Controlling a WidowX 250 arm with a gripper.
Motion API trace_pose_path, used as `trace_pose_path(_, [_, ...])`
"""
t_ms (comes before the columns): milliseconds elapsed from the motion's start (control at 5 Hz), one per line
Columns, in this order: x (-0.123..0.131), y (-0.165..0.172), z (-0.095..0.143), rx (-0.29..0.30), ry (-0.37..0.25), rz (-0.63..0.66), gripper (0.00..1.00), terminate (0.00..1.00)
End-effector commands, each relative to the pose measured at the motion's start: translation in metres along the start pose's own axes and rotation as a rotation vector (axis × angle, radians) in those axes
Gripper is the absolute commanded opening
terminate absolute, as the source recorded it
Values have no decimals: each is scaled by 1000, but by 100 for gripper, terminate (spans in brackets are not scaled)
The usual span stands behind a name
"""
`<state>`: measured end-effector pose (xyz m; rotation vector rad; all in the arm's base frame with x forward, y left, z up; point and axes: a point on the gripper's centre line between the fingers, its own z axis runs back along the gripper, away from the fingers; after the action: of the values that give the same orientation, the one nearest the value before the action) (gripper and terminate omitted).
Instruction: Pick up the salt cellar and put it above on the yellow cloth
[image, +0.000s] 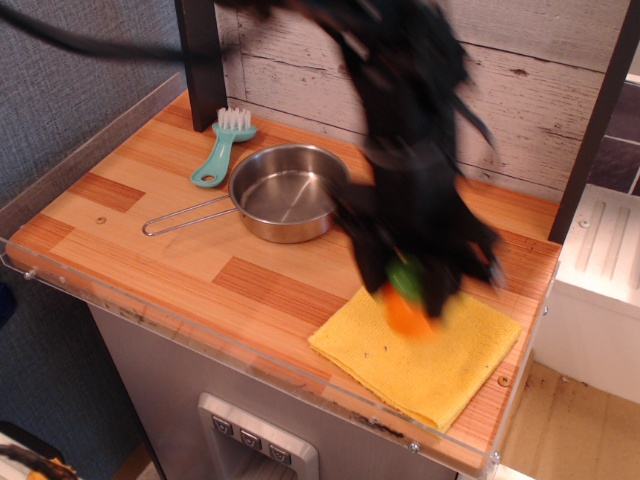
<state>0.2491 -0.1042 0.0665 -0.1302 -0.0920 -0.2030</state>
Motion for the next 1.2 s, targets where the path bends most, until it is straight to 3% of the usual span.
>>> trace_pose_path(0, [-6, -52, -18, 52, 24, -57, 0, 0])
trace_pose_path(200, [-5, -49, -10, 63, 6, -57, 0, 0])
trace_pose_path(400, [-5, -48, 10, 22, -64, -71, 0, 0])
trace_pose_path(600, [-8, -55, 36, -75, -152, -121, 0, 0])
trace_pose_path(800, [-8, -57, 52, -100, -206, -130, 0, 0])
trace_pose_path(1000, [-5, -43, 43, -32, -183, -80, 0, 0])
